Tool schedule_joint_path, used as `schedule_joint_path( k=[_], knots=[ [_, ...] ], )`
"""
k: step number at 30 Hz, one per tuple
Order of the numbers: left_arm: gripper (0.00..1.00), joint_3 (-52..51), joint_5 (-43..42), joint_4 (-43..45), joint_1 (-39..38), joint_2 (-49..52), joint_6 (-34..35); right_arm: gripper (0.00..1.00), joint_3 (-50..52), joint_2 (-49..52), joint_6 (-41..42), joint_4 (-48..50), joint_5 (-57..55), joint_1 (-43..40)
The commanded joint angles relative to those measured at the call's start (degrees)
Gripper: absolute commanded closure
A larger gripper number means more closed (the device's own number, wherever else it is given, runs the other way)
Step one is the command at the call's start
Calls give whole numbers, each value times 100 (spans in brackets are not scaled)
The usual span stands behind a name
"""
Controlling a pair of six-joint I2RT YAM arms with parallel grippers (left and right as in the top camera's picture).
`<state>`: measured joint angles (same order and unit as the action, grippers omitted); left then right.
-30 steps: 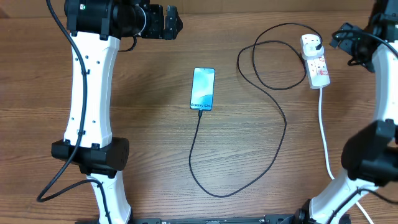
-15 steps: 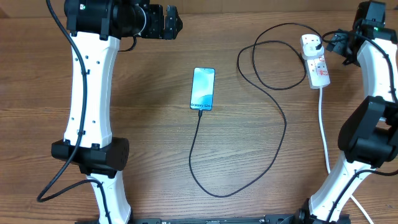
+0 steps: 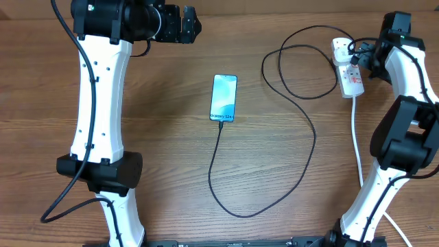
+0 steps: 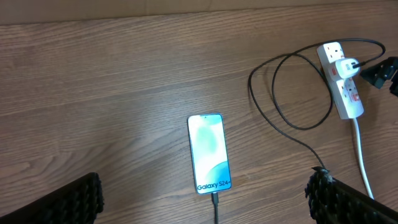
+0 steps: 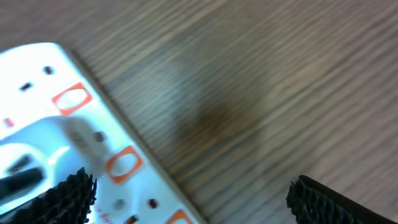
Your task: Plug charger to phone and switch on socket
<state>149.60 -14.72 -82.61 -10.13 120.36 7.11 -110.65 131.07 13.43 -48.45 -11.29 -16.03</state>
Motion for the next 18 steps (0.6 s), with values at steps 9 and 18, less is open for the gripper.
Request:
schedule_joint_path(
  k=[9, 18],
  knots=[
    [0, 22, 17, 31, -15, 42, 39, 0, -68, 92, -17, -26, 74, -24],
    [0, 22, 17, 31, -15, 42, 37, 0, -63, 98, 50, -109, -24, -50]
  ],
)
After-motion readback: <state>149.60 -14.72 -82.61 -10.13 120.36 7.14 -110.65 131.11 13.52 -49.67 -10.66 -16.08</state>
